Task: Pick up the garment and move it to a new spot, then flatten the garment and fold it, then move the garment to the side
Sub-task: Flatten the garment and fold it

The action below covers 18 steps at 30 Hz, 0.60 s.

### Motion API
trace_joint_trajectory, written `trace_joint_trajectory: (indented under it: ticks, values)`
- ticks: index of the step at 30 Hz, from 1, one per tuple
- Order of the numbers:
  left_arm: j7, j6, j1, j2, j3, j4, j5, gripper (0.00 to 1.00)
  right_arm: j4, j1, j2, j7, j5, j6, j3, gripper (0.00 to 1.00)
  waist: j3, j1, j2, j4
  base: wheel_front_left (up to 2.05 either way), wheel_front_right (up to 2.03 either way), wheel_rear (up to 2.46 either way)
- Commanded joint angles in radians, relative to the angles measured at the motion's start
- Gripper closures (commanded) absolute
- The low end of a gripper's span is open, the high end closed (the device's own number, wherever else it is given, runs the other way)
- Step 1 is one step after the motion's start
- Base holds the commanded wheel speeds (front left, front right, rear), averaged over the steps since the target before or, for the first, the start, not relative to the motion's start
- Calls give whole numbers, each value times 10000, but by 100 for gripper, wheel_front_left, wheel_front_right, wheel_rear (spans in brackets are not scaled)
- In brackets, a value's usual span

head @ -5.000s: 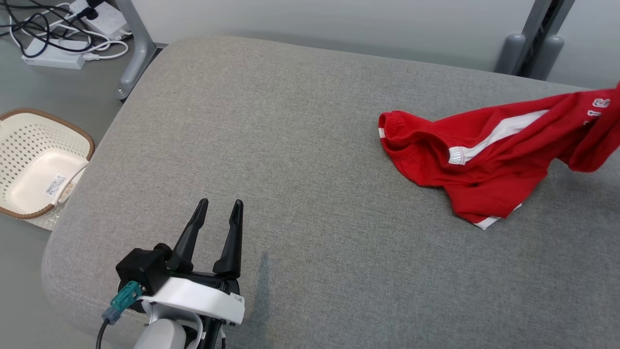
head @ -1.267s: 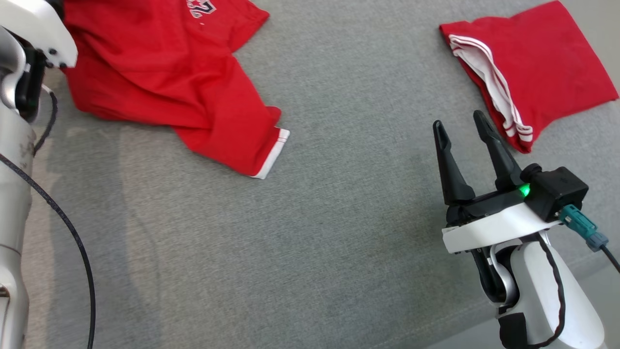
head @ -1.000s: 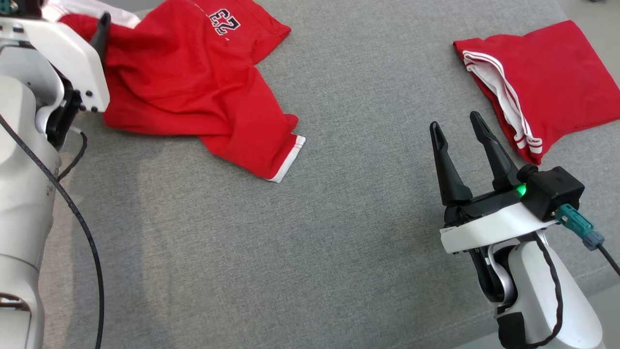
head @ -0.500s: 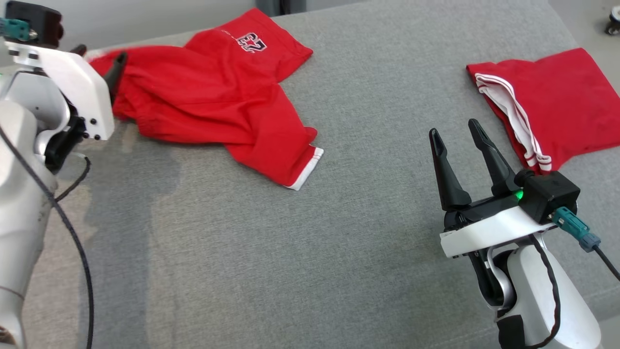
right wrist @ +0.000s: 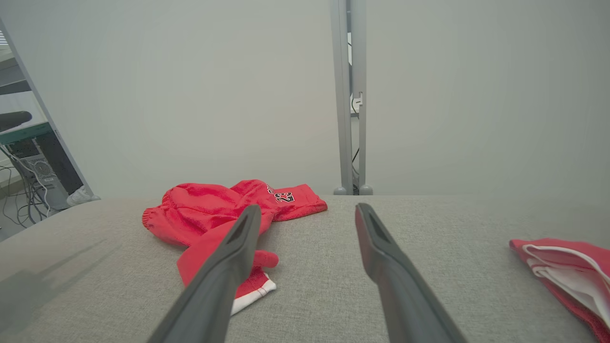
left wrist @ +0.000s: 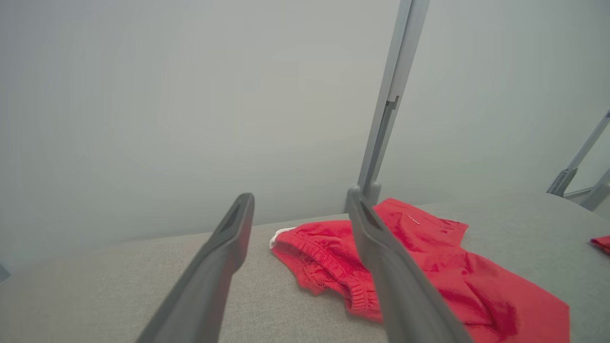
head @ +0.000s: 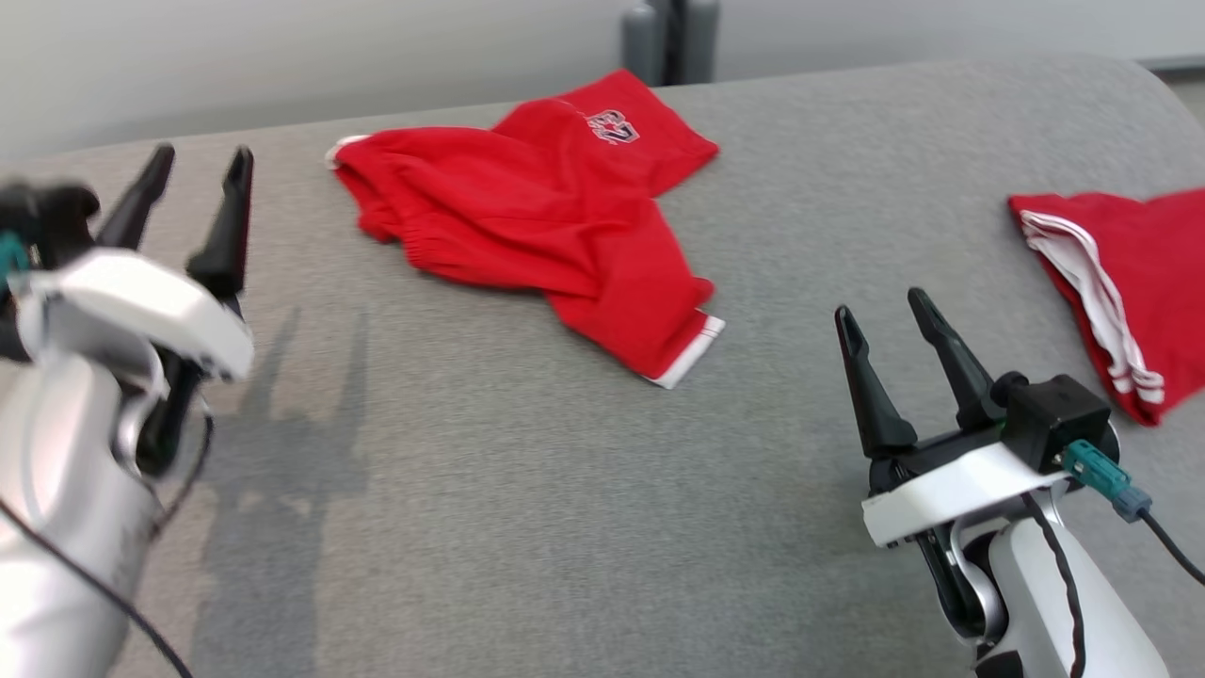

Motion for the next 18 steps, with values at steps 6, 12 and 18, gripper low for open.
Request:
trace_joint_trajectory:
  ticks: [6, 12, 18]
  values:
    - [-1086, 657, 2114, -407, 312, -1622, -131, 0, 219, 386, -186, 119, 104, -3, -150, 0, -383, 0, 0, 968, 0, 0, 0]
    - [-1337, 936, 3794, -1072, 866, -3032, -304, 0, 501, 465, -339, 299, 406, -3, -316, 0, -404, 0, 0, 1528, 0, 0, 0]
    - [-1350, 850, 4764, -1706, 1674, -3832, 94, 0, 718, 325, -563, 336, 601, -3, -642, 0, -270, 0, 0, 1961, 0, 0, 0]
